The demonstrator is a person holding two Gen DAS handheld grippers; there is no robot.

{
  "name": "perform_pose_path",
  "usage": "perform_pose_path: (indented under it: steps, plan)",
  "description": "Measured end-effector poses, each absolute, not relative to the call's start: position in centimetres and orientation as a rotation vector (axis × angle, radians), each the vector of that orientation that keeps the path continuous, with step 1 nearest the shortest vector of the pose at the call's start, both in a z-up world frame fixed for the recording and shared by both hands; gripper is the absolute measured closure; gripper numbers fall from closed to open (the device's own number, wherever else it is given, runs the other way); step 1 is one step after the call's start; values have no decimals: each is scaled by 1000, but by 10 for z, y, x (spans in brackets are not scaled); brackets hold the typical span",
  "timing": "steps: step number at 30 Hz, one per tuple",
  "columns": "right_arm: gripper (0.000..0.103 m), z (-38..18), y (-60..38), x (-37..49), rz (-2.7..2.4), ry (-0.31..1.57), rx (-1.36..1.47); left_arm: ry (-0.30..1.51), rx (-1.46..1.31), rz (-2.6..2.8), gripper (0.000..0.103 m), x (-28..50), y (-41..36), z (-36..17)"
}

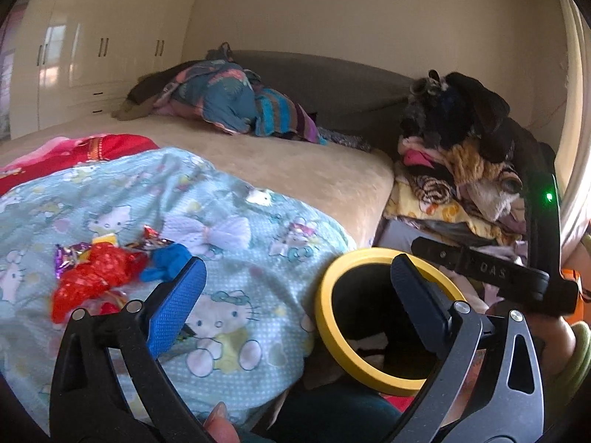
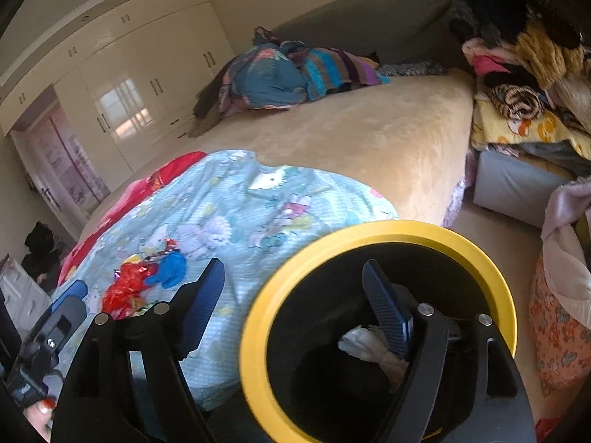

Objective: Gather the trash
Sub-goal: 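Move the right tool back over the trash on the blanket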

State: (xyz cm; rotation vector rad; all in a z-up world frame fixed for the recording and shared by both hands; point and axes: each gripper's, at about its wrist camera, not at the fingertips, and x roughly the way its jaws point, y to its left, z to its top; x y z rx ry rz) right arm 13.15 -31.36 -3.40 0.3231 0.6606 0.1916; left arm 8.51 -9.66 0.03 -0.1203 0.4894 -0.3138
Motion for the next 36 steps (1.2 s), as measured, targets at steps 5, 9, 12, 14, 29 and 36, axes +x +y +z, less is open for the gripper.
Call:
perform_pose_path:
  steps: [5,9,12,14,29,36]
  plan:
    - [25,-28,-296,128,227,647,295,467,-137,-276,11,80,-81,6]
    - [25,-24,-283,125,256,633,275,456,-150,-248,11,78,-68,8]
    - [25,-21,-273,123,278,626,257,446,-154,-229,11,77,-60,11]
    - [25,-20,-264,122,295,623,243,438,-160,-212,11,75,-53,12]
    - [24,-22,-210,109,427,597,144,416,-214,-97,11,73,2,11]
    - [24,-30,-179,112,500,632,95,413,-255,-25,11,75,36,10]
